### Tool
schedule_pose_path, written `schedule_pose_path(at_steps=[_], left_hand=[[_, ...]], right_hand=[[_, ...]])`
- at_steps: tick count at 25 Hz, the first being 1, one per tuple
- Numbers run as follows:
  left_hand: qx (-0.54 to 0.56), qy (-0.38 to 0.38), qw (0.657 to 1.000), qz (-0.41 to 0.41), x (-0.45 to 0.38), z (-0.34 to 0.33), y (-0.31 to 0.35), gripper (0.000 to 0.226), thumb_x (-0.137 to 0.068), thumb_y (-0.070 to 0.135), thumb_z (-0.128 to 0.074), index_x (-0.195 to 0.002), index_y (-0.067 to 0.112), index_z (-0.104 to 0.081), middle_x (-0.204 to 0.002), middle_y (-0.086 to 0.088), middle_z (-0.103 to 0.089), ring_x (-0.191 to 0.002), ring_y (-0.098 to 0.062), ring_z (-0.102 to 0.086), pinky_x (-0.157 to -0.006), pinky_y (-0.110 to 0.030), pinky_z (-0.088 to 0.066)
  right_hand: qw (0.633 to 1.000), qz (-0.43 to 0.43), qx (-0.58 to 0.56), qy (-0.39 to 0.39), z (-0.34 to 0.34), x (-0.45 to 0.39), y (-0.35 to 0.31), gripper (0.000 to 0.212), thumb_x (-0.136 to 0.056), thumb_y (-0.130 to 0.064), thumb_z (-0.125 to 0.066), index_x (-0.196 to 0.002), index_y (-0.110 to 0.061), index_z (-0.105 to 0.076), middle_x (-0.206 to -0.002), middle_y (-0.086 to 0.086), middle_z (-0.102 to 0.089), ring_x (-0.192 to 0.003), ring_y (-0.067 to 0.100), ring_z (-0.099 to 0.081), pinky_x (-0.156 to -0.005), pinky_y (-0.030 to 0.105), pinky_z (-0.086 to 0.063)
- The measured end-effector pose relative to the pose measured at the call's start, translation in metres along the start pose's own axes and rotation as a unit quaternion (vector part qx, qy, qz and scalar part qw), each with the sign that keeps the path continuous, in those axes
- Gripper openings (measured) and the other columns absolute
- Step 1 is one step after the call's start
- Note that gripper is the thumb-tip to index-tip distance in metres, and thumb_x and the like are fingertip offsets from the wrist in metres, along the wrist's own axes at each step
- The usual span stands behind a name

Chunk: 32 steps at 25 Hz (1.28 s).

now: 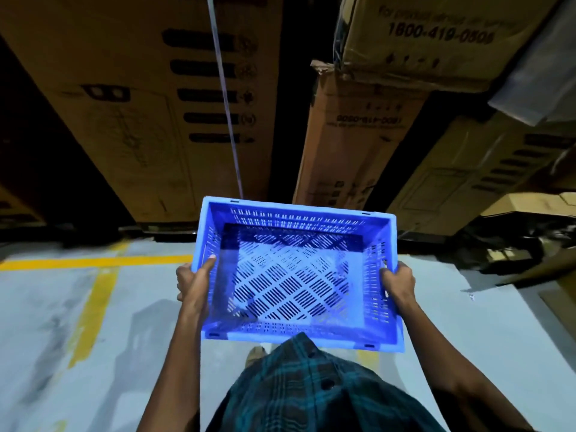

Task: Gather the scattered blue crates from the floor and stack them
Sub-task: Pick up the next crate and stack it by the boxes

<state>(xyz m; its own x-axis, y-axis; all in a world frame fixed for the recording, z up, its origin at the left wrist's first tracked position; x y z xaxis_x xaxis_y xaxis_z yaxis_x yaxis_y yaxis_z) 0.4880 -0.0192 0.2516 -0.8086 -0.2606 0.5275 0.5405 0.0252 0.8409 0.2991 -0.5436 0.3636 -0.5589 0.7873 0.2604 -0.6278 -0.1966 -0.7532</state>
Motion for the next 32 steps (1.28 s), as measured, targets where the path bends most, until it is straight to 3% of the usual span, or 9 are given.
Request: schedule_pose_path(at_steps=[3, 8, 14, 19, 22, 25, 28, 30, 32], left_hand=[[-0.021, -0.025, 0.999, -0.007, -0.045, -0.018, 0.020, 0.061, -0.050, 0.069, -0.080, -0.090, 0.025, -0.068, -0.081, 0.000, -0.077, -0.088, -0.034, -0.071, -0.093, -0.061, -0.051], [-0.046, -0.054, 0.997, 0.002, -0.111, -0.055, 0.024, 0.074, -0.043, 0.077, -0.079, -0.094, 0.023, -0.071, -0.082, -0.002, -0.077, -0.083, -0.037, -0.072, -0.088, -0.066, -0.051], [-0.077, -0.045, 0.995, 0.036, -0.123, -0.098, 0.035, 0.054, -0.057, 0.058, -0.079, -0.092, 0.017, -0.072, -0.076, -0.010, -0.076, -0.073, -0.038, -0.073, -0.079, -0.062, -0.056], [-0.068, 0.039, 0.995, 0.057, -0.079, -0.115, 0.059, 0.029, -0.078, 0.022, -0.076, -0.090, -0.003, -0.069, -0.062, -0.008, -0.065, -0.055, -0.022, -0.059, -0.063, -0.035, -0.052], [-0.082, 0.073, 0.993, 0.049, -0.072, -0.124, 0.065, 0.023, -0.081, 0.016, -0.075, -0.095, -0.002, -0.069, -0.081, -0.015, -0.066, -0.065, -0.024, -0.061, -0.068, -0.034, -0.050], [-0.145, 0.087, 0.985, 0.029, -0.063, -0.129, 0.077, 0.019, -0.084, 0.019, -0.072, -0.097, 0.007, -0.067, -0.086, -0.014, -0.065, -0.079, -0.028, -0.064, -0.071, -0.032, -0.047], [-0.264, 0.081, 0.959, 0.070, -0.058, -0.116, 0.055, 0.044, -0.069, 0.042, -0.070, -0.094, 0.007, -0.062, -0.089, -0.016, -0.068, -0.085, -0.034, -0.068, -0.080, -0.041, -0.054], [-0.339, 0.083, 0.927, 0.135, -0.056, -0.103, 0.034, 0.057, -0.061, 0.047, -0.067, -0.098, 0.003, -0.064, -0.097, -0.022, -0.070, -0.093, -0.039, -0.068, -0.085, -0.046, -0.054], [-0.350, 0.060, 0.925, 0.140, -0.056, -0.108, 0.036, 0.047, -0.073, 0.034, -0.071, -0.098, -0.006, -0.066, -0.102, -0.031, -0.069, -0.097, -0.042, -0.067, -0.080, -0.044, -0.053]], right_hand=[[0.999, -0.032, -0.002, 0.003, -0.017, -0.017, -0.017, 0.020, -0.085, -0.018, -0.058, -0.103, -0.010, -0.064, -0.097, 0.016, -0.070, -0.089, 0.036, -0.065, -0.078, 0.036, -0.049], [0.997, -0.075, -0.009, -0.001, -0.032, -0.049, -0.029, 0.021, -0.081, -0.017, -0.060, -0.100, -0.013, -0.067, -0.092, 0.012, -0.072, -0.080, 0.030, -0.066, -0.073, 0.030, -0.046], [0.996, -0.075, 0.006, -0.056, -0.059, -0.111, -0.040, 0.026, -0.082, -0.015, -0.061, -0.107, -0.011, -0.064, -0.099, 0.014, -0.072, -0.080, 0.029, -0.067, -0.071, 0.030, -0.047], [0.991, -0.073, 0.014, -0.111, -0.085, -0.162, -0.035, 0.027, -0.085, -0.013, -0.062, -0.112, -0.010, -0.059, -0.103, 0.017, -0.071, -0.075, 0.026, -0.068, -0.060, 0.028, -0.052], [0.983, -0.089, 0.044, -0.154, -0.096, -0.175, -0.020, 0.035, -0.084, -0.010, -0.063, -0.116, -0.011, -0.049, -0.108, 0.014, -0.066, -0.087, 0.030, -0.066, -0.071, 0.035, -0.053], [0.978, -0.068, 0.055, -0.188, -0.097, -0.177, -0.017, 0.048, -0.084, -0.006, -0.062, -0.126, -0.014, -0.041, -0.113, 0.011, -0.064, -0.093, 0.031, -0.064, -0.075, 0.036, -0.051], [0.977, -0.083, 0.068, -0.185, -0.094, -0.177, -0.004, 0.054, -0.086, -0.013, -0.061, -0.135, -0.021, -0.041, -0.117, 0.012, -0.065, -0.098, 0.033, -0.066, -0.083, 0.040, -0.054], [0.971, -0.120, 0.091, -0.183, -0.095, -0.171, 0.012, 0.053, -0.088, -0.014, -0.057, -0.137, -0.018, -0.039, -0.116, 0.017, -0.063, -0.094, 0.033, -0.064, -0.078, 0.038, -0.053], [0.971, -0.131, 0.100, -0.173, -0.095, -0.168, 0.013, 0.044, -0.088, -0.009, -0.051, -0.130, -0.012, -0.042, -0.110, 0.021, -0.062, -0.089, 0.034, -0.062, -0.072, 0.037, -0.052]])
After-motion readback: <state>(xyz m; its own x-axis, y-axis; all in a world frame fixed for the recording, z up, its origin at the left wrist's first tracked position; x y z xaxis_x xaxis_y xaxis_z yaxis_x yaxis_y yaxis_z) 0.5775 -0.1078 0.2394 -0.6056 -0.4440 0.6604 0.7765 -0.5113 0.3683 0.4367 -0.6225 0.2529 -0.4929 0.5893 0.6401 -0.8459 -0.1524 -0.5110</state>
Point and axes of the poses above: each hand's wrist, its own x-axis away from the middle knuckle, its own z-axis out of the back of the hand, y = z × x, the point moved 10 cm from there along -x, towards the middle knuckle
